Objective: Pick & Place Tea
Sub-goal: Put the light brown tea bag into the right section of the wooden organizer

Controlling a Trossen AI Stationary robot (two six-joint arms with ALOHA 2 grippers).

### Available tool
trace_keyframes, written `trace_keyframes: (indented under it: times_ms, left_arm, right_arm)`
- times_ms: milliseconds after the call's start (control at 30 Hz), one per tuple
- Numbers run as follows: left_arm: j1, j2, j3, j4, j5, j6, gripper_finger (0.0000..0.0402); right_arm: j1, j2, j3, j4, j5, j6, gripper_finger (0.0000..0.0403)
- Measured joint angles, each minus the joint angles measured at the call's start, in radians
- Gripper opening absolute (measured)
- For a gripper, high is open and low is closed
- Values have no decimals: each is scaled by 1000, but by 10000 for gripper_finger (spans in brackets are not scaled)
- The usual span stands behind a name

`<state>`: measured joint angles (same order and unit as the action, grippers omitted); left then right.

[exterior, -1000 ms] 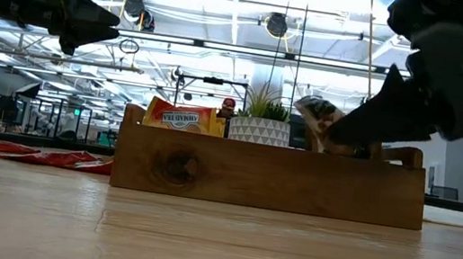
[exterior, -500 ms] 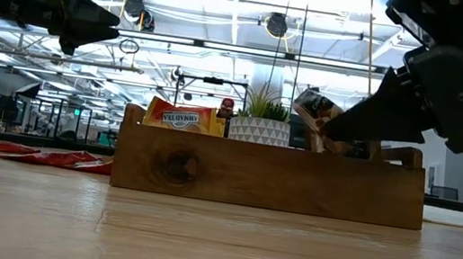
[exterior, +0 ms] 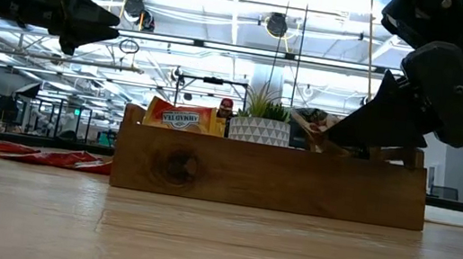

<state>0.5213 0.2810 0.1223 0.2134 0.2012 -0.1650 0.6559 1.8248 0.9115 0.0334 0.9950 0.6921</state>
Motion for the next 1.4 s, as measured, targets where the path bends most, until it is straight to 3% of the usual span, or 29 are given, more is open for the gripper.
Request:
trace_keyframes:
  times_ms: [200, 833, 933, 1100, 1233, 1400]
  left_arm:
    - [0, 0, 0, 0, 0, 0, 182]
    - [0, 0, 0, 0, 0, 0, 182]
    - [0, 0, 0, 0, 0, 0, 182]
    - [0, 0, 0, 0, 0, 0, 182]
    - [0, 0, 0, 0, 0, 0, 182]
    - [0, 0, 0, 0, 0, 0, 182]
  right_arm:
    - [0, -2, 0, 0, 3, 3, 99]
    - [20, -120, 0, 0, 90, -119, 93]
    - [20, -121, 0, 5, 3, -138, 93]
    - [27, -140, -1, 5, -44, -144, 93]
    - [29, -198, -1, -6, -269, -40, 93]
    - [44, -246, -17, 46, -540, 255, 93]
